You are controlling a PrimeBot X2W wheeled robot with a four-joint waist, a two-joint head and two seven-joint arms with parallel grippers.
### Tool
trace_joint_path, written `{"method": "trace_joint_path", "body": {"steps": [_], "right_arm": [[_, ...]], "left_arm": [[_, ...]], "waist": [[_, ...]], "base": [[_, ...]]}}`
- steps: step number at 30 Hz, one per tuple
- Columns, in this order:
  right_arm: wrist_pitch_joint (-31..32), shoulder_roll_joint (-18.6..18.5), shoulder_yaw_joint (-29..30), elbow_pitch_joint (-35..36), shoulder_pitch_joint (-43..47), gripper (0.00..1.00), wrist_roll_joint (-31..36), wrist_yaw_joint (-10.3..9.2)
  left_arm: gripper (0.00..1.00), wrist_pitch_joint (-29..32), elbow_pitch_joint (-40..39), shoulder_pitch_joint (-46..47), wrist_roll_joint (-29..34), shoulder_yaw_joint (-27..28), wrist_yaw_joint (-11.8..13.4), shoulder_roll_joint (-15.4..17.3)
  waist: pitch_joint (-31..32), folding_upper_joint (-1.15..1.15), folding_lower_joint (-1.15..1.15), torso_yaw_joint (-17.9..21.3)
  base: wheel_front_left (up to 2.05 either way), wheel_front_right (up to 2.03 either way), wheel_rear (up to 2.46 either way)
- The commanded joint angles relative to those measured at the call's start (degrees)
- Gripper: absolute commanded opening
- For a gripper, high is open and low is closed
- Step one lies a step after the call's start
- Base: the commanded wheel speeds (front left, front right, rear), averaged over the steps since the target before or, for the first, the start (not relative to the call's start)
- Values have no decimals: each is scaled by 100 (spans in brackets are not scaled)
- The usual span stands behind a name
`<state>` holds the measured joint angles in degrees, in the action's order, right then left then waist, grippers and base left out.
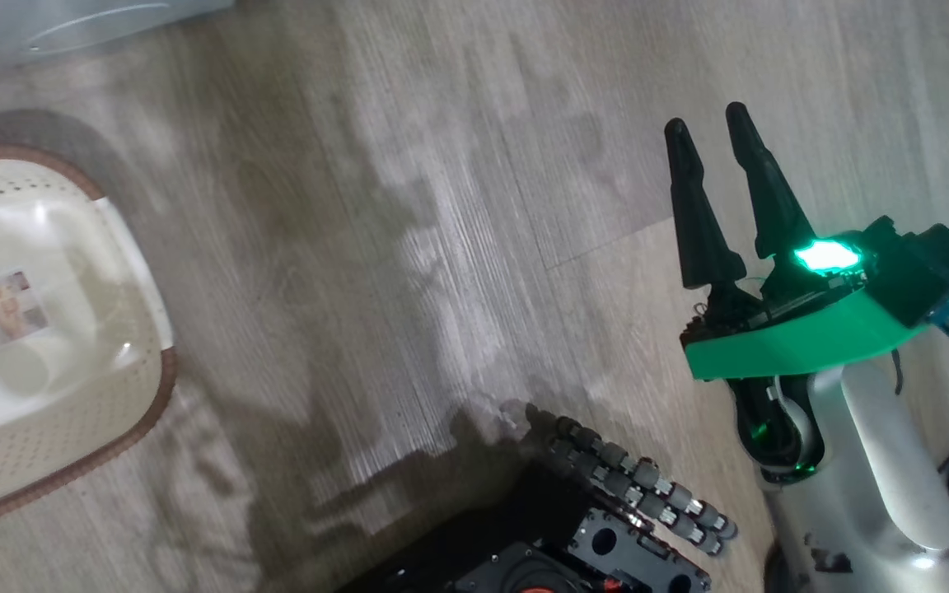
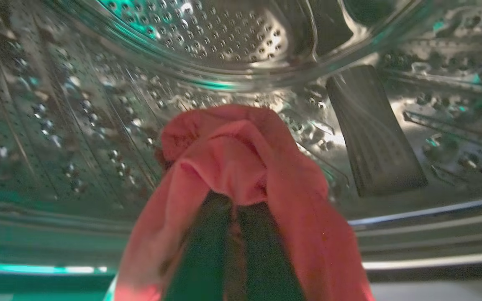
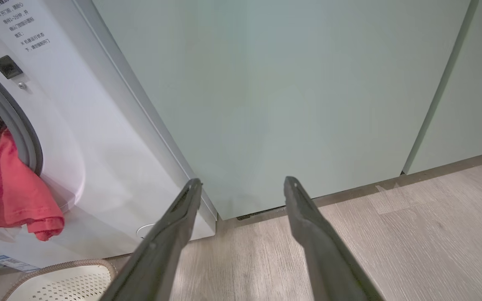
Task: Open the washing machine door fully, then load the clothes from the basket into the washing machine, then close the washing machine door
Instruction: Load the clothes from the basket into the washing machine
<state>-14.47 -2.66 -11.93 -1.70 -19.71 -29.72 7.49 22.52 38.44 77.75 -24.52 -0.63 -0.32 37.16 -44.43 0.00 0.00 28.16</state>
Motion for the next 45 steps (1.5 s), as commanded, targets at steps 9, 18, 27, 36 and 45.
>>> {"method": "trace_joint_path", "body": {"steps": [9,18,27,36,45], "right_arm": [[-52,-21,-158,226,54,100,-117,0],[-52,-21,-135,237,33,100,-159,0],[-52,-21,-14,196,41,100,-50,0],[-52,-21,99,80,69,100,154,0],[-52,-21,344,-9,235,100,500,0]], "left_arm": [[0,-1093,-353,802,277,31,60,433],[0,-2360,164,764,440,-22,18,430],[0,-2133,542,68,398,-165,-26,383],[100,-2490,222,-600,297,-199,93,88],[100,-3171,-870,-1960,102,-144,363,-476]], "waist": [[-204,0,0,192],[-271,0,0,167],[-173,0,0,-59],[248,0,0,-339],[839,0,0,-808]], "base": [[0,0,0],[0,0,0],[0,0,0],[0,0,0],[0,0,0]]}}
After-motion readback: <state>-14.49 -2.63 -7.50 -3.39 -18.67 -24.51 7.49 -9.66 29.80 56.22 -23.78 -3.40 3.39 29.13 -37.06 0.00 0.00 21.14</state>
